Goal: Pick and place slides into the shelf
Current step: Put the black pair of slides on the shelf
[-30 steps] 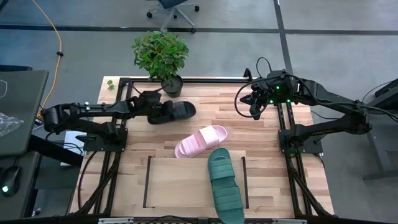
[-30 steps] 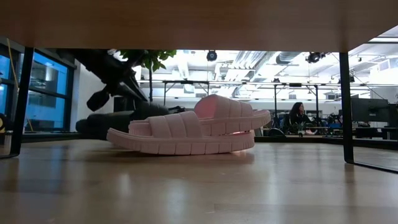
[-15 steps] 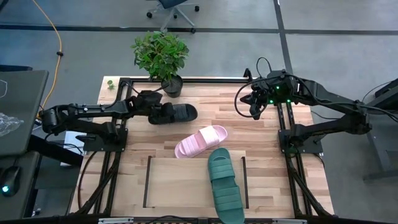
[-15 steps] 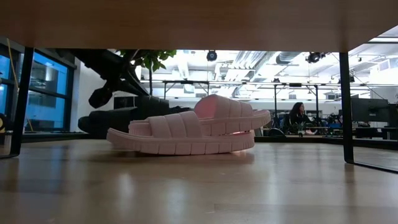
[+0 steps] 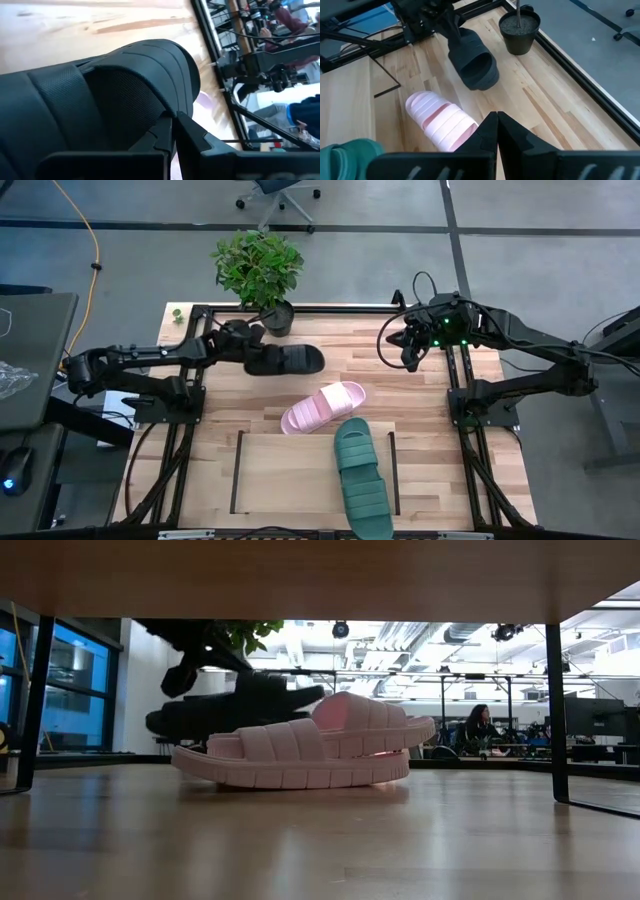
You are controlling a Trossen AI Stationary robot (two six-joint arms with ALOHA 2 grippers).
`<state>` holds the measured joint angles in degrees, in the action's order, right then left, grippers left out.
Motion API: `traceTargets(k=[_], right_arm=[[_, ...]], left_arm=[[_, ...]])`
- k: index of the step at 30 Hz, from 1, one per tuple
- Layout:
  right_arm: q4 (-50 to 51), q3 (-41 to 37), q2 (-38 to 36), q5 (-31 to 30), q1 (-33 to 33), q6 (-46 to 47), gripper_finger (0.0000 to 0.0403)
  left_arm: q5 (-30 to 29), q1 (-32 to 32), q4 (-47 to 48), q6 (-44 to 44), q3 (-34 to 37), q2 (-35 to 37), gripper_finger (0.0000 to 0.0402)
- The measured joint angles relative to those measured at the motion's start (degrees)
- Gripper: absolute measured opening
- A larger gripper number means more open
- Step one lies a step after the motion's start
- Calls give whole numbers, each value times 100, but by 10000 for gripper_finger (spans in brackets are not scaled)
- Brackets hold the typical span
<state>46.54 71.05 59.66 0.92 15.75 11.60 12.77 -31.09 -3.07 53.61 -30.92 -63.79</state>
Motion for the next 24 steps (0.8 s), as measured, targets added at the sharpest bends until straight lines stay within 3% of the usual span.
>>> traceTargets(k=[13, 24], right_arm=[[-1, 0, 0, -89, 0, 11, 0], [-1, 0, 0, -136, 0, 43, 0]], left_arm=[[528, -2, 729, -808, -566, 0, 1], [681, -2, 2667, -2035, -1763, 0, 0]])
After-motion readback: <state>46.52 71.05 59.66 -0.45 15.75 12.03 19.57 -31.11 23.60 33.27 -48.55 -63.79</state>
